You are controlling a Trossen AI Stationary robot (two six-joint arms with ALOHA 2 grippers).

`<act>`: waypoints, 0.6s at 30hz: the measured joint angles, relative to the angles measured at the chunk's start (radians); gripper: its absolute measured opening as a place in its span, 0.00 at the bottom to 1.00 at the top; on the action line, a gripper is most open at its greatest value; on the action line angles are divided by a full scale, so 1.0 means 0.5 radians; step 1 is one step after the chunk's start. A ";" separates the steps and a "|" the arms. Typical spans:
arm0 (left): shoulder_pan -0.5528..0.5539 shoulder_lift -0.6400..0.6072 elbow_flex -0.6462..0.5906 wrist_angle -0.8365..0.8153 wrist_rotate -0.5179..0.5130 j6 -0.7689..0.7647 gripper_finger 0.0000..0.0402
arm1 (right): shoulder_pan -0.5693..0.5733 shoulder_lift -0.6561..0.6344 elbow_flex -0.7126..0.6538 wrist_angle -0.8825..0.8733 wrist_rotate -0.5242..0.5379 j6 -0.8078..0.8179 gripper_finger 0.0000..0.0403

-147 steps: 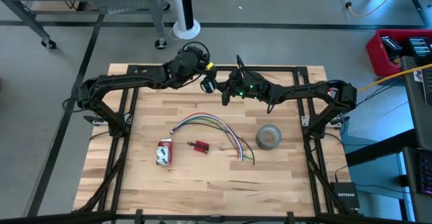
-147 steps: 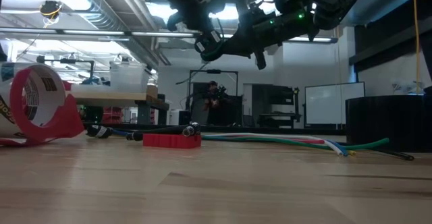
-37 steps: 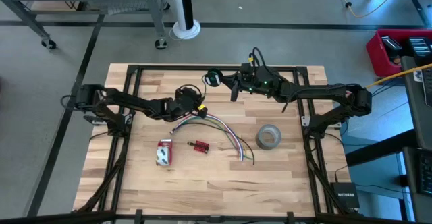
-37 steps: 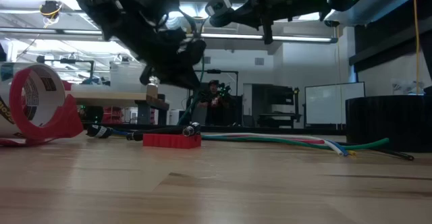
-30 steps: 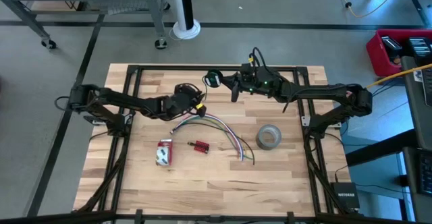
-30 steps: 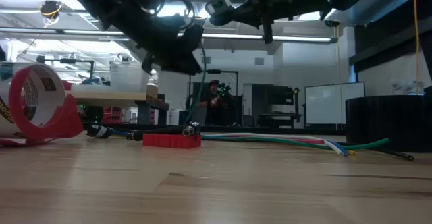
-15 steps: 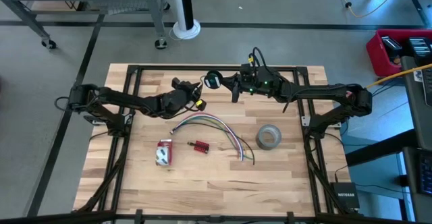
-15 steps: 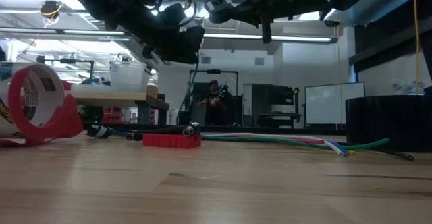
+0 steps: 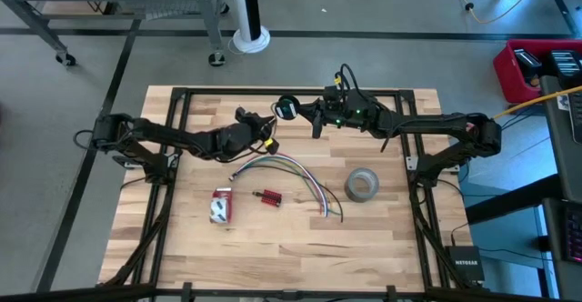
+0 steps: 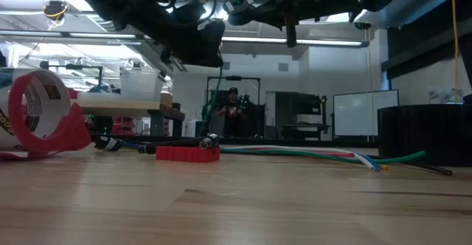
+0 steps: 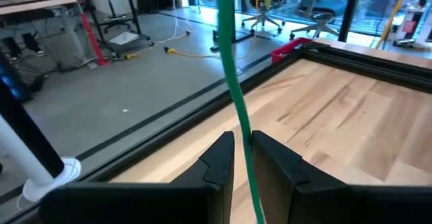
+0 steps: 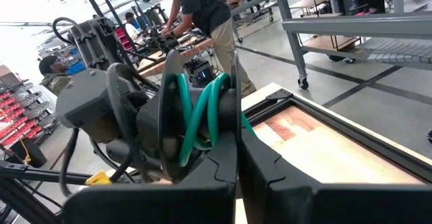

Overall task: Coil cords
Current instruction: Coil the green wire onto the black spool

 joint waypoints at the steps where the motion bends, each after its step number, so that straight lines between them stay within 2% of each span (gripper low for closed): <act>1: 0.006 0.000 0.000 -0.001 -0.003 -0.008 0.11 | 0.000 0.001 0.000 0.000 0.000 0.000 0.01; 9: 0.083 0.001 0.000 0.028 -0.003 -0.114 0.11 | 0.000 0.001 0.000 0.000 -0.037 0.001 0.01; 18: 0.087 0.001 0.000 0.220 0.093 0.002 0.11 | 0.000 0.001 0.000 0.003 -0.038 0.001 0.01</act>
